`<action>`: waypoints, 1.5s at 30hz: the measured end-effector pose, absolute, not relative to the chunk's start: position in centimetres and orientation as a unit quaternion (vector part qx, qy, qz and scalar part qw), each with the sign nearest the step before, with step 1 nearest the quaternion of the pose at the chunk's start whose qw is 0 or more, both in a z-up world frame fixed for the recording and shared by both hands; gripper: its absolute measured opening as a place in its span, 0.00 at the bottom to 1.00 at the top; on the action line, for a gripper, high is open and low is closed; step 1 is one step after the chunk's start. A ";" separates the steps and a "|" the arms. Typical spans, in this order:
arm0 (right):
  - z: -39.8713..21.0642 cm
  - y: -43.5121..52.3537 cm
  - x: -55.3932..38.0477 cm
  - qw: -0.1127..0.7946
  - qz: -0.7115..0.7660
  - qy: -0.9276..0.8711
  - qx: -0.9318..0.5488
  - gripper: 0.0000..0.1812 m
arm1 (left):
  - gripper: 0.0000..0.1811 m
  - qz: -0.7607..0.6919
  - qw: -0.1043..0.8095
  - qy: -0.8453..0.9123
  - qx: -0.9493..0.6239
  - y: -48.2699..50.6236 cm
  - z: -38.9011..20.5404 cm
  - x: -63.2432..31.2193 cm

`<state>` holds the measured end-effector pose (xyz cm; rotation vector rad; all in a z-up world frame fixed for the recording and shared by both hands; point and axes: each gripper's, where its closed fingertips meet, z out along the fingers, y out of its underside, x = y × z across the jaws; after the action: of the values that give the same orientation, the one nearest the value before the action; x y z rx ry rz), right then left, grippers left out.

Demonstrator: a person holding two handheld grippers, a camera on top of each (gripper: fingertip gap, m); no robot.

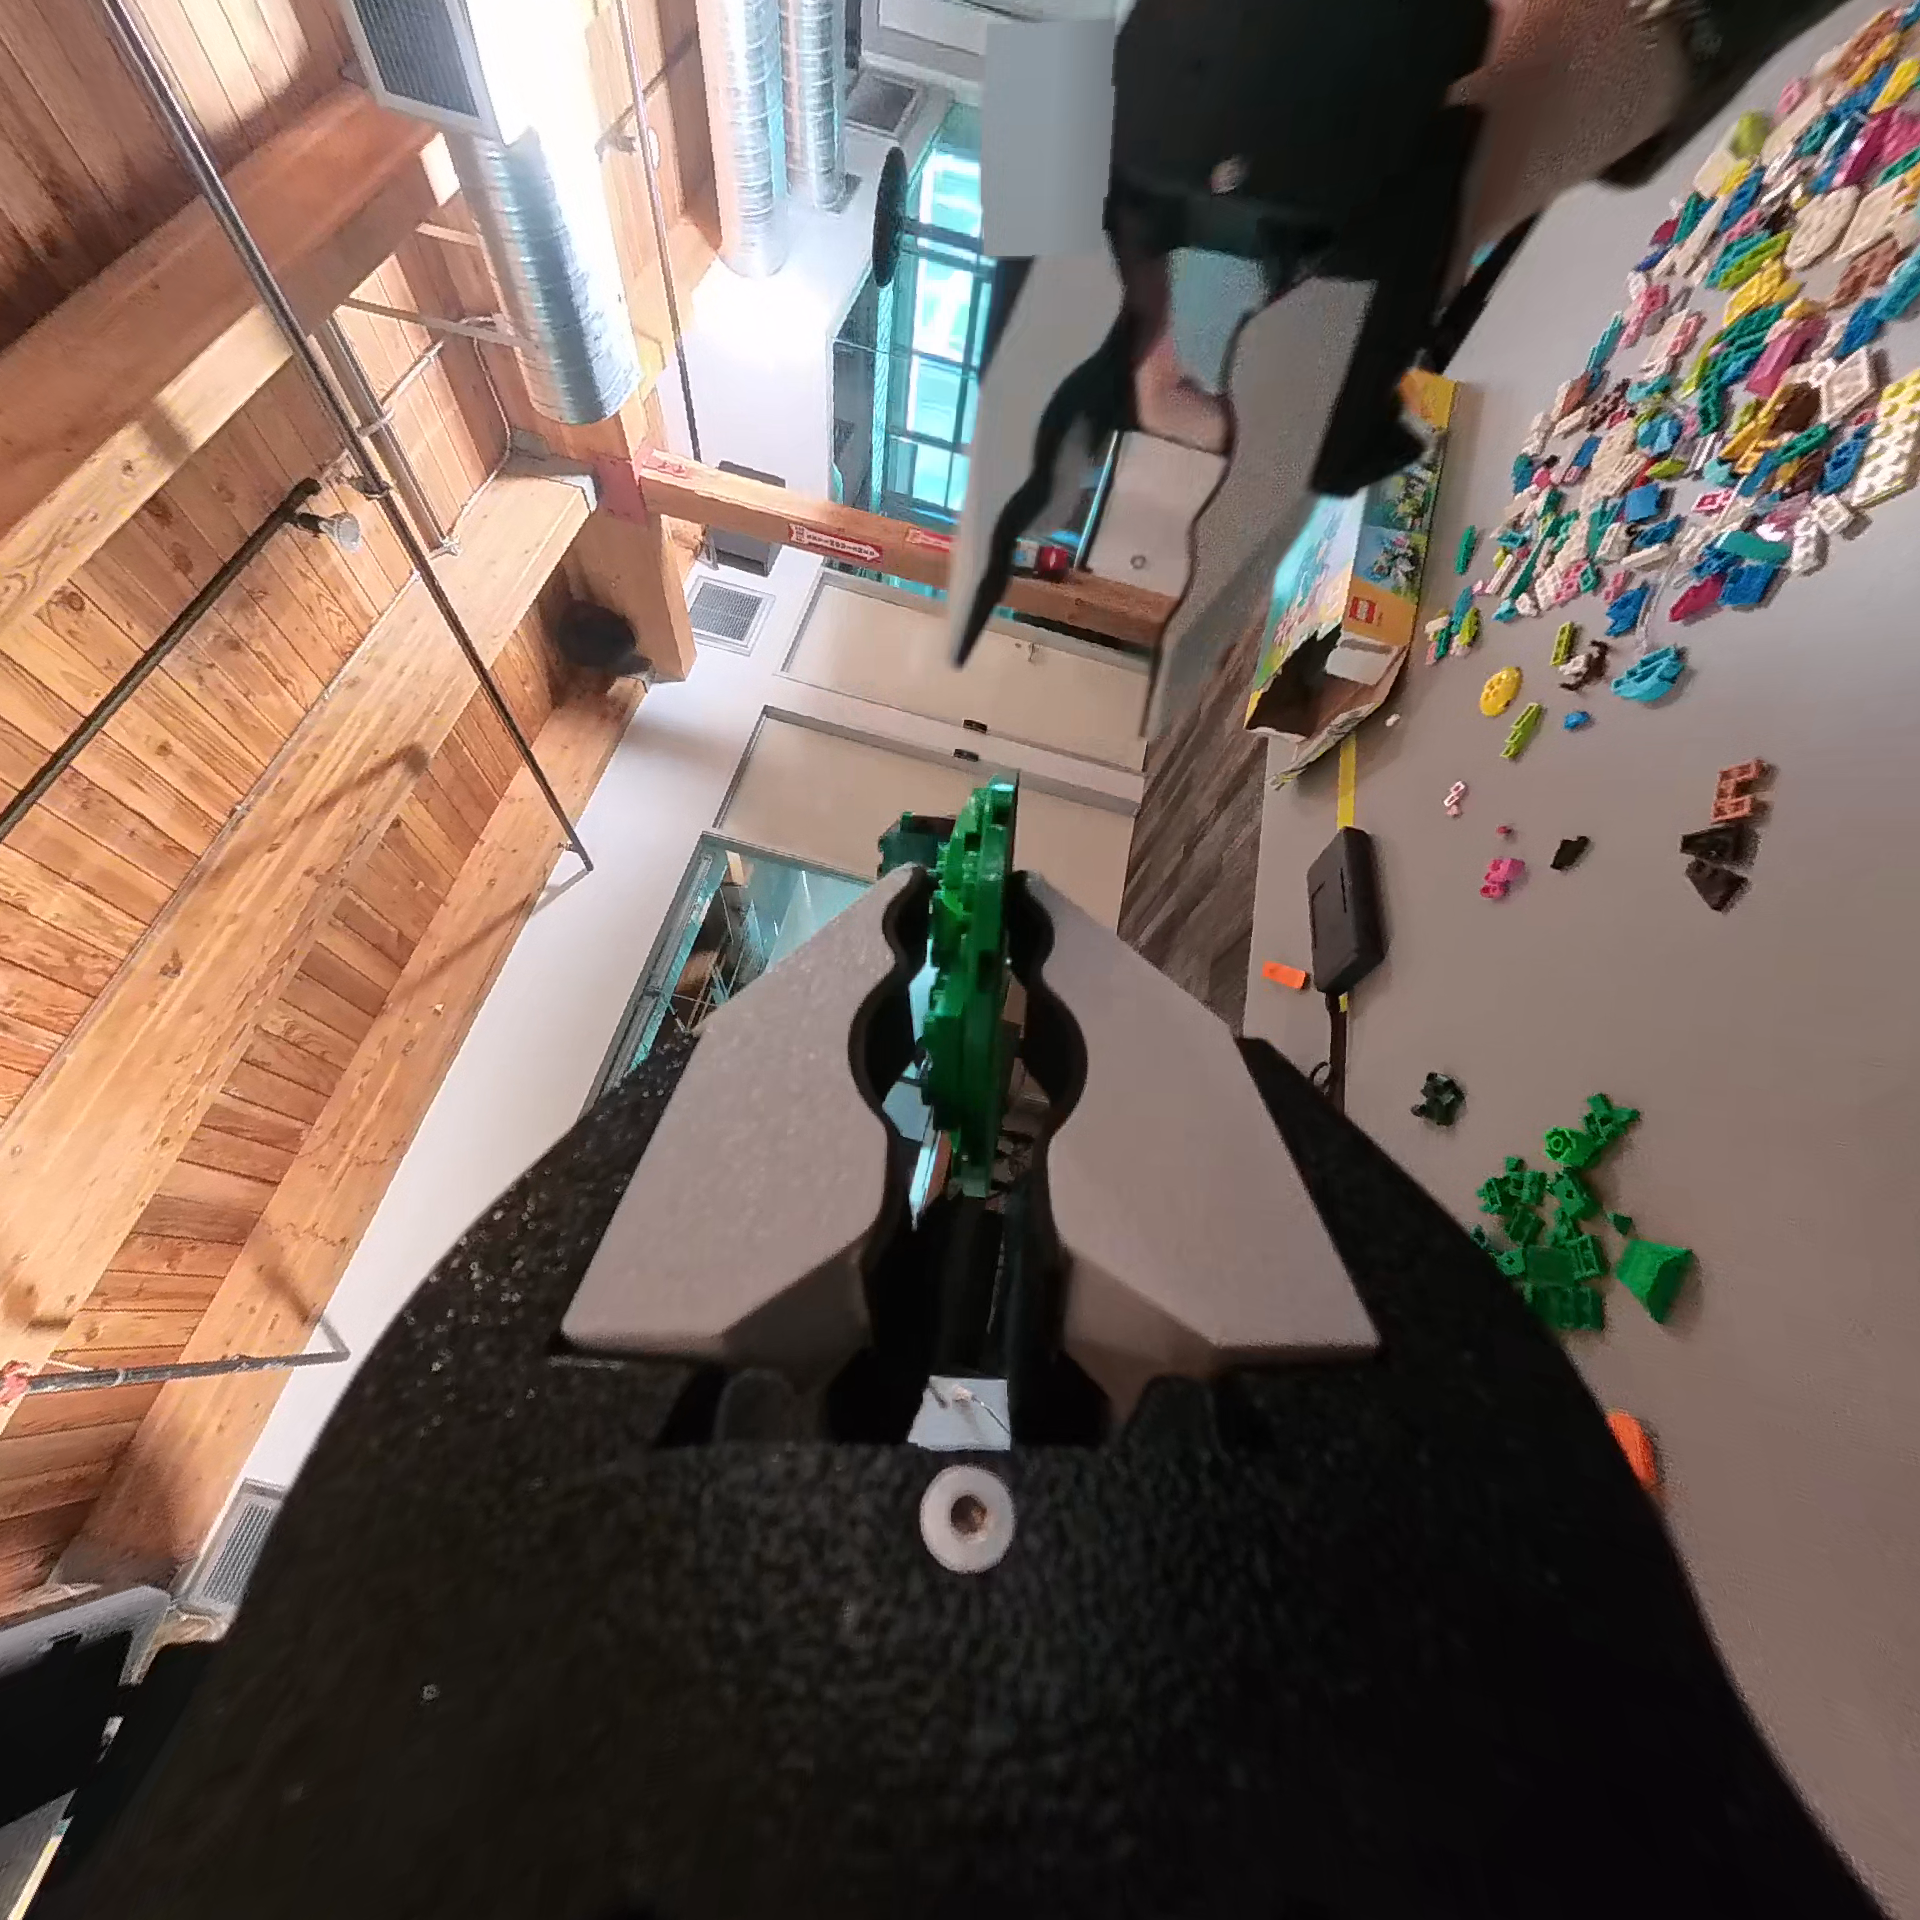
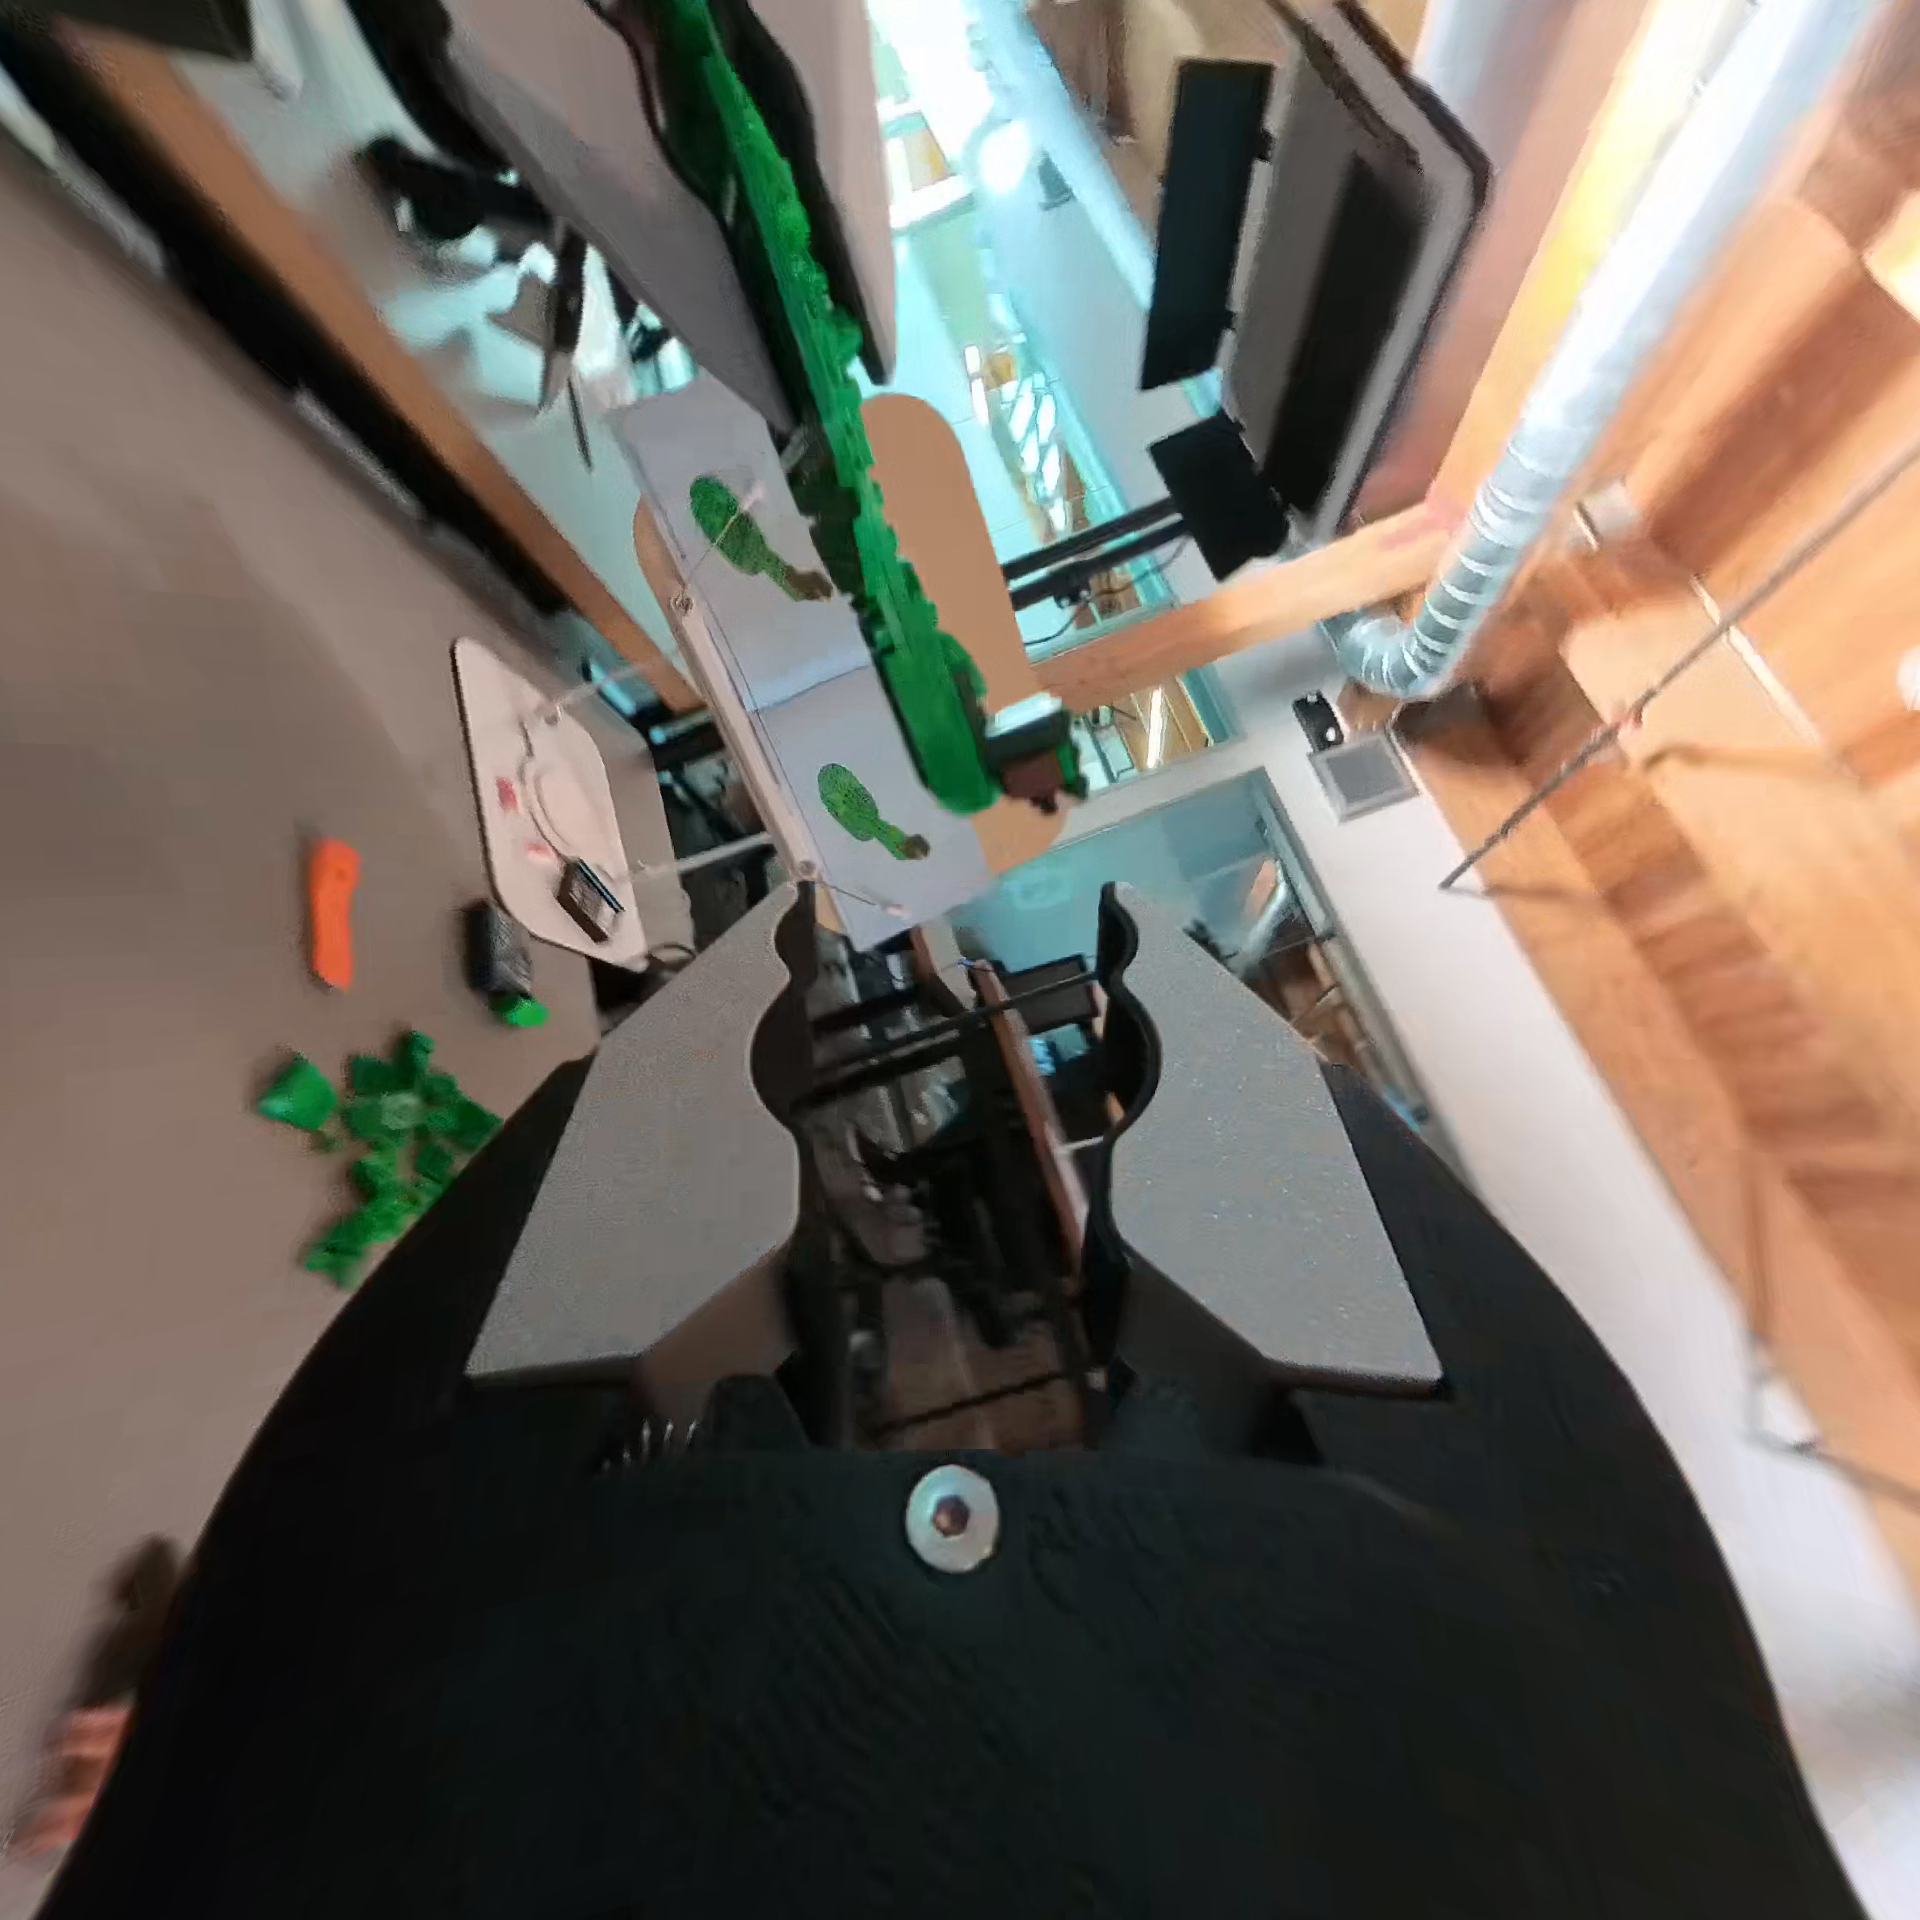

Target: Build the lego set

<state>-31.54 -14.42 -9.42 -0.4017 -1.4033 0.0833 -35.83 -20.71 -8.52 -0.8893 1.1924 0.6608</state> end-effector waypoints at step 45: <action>-23.8 -7.3 -24.0 0.740 0.332 -0.393 -0.433 0.14 | 0.07 0.210 0.625 0.592 -0.464 -11.0 -33.4 -27.2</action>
<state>-24.03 -7.25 -23.83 -0.9497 -0.8619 0.7289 -27.22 -11.04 -33.43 -1.0637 1.3583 0.4828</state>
